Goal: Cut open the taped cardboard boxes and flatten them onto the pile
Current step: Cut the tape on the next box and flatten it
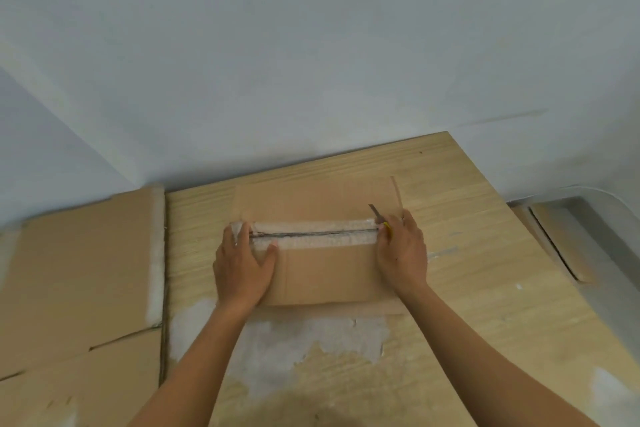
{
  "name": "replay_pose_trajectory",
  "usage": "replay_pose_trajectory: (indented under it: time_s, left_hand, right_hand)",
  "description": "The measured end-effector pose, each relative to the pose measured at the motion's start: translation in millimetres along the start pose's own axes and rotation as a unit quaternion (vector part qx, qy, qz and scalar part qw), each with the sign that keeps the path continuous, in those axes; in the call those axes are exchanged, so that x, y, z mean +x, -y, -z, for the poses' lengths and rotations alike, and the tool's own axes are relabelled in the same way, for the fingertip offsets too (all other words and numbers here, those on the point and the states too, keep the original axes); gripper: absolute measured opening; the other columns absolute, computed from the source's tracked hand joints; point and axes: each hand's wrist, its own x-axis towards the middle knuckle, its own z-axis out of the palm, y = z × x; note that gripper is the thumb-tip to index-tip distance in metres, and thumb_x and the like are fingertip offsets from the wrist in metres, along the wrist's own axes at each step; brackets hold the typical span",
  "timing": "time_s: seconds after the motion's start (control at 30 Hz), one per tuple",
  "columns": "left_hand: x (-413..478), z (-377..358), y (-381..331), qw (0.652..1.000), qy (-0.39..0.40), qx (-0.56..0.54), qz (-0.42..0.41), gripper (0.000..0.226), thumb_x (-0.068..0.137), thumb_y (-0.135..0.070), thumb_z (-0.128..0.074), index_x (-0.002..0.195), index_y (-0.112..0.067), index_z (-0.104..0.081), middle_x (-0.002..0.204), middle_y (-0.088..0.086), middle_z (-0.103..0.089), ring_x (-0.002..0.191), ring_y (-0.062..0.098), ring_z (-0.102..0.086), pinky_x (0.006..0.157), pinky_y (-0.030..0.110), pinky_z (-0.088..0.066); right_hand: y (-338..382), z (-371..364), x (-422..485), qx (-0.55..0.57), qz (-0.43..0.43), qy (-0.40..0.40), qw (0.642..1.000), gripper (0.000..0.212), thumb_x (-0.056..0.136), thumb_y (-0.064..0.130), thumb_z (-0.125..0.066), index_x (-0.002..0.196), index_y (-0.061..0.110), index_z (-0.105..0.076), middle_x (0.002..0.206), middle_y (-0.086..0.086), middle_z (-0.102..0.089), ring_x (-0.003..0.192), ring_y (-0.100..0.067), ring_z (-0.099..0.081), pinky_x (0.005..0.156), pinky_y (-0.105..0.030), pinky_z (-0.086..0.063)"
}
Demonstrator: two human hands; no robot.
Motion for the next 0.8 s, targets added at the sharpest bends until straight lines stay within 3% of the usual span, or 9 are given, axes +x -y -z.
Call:
replay_pose_trajectory:
  time_s: [0.13,0.27,0.4,0.5,0.63,0.8]
  left_hand:
    - [14,1,7,0.997,-0.004,0.019,-0.070,0.075,0.091,-0.060,-0.037,0.152,-0.020,-0.017,0.161,0.009,-0.001,0.147,0.026,0.006,0.117,0.043,0.005]
    - [52,9,2,0.984,0.037,0.054,-0.163,0.078,0.090,-0.065,-0.035,0.152,-0.022,-0.016,0.161,0.008,-0.004,0.148,0.024,0.007,0.118,0.044,0.007]
    - [87,20,-10,0.965,0.088,0.095,-0.226,0.102,0.068,-0.082,-0.013,0.152,-0.024,-0.018,0.160,0.006,-0.014,0.148,0.022,-0.003,0.119,0.043,-0.002]
    - [95,18,-19,0.951,0.172,0.071,-0.248,0.095,0.077,-0.080,-0.040,0.152,-0.030,-0.013,0.158,0.000,-0.022,0.145,0.020,-0.020,0.116,0.037,-0.018]
    - [82,6,-25,0.955,0.228,0.025,-0.188,0.091,0.077,-0.077,-0.049,0.151,-0.036,-0.015,0.150,-0.007,-0.039,0.130,0.021,-0.046,0.101,0.036,-0.040]
    - [77,4,-27,0.976,0.194,0.019,-0.094,0.073,0.072,-0.081,-0.052,0.129,-0.036,-0.046,0.119,-0.009,-0.062,0.103,0.018,-0.059,0.082,0.033,-0.046]
  right_hand:
    - [1,-10,14,-0.072,0.044,-0.032,0.996,0.028,0.100,0.020,-0.039,0.120,0.008,-0.056,0.139,-0.022,-0.042,0.116,-0.043,-0.047,0.083,-0.049,-0.046]
    - [0,-12,35,-0.107,0.101,-0.009,0.989,0.028,0.099,0.023,-0.037,0.118,0.013,-0.055,0.139,-0.020,-0.044,0.115,-0.042,-0.050,0.078,-0.048,-0.049]
    - [-4,-4,55,-0.126,0.176,0.039,0.975,0.036,0.098,0.031,-0.033,0.118,0.014,-0.057,0.141,-0.014,-0.046,0.119,-0.037,-0.052,0.084,-0.044,-0.050]
    - [-7,5,71,-0.136,0.245,0.064,0.958,0.037,0.095,0.030,-0.035,0.117,0.015,-0.061,0.139,-0.011,-0.050,0.116,-0.034,-0.056,0.086,-0.043,-0.050]
    - [-9,3,86,-0.163,0.280,0.029,0.946,0.033,0.092,0.025,-0.037,0.114,0.012,-0.059,0.126,-0.014,-0.059,0.112,-0.036,-0.058,0.090,-0.048,-0.050]
    - [-8,6,71,-0.143,0.230,-0.057,0.961,0.031,0.094,0.024,-0.036,0.112,0.011,-0.059,0.120,-0.013,-0.059,0.112,-0.035,-0.052,0.093,-0.046,-0.041]
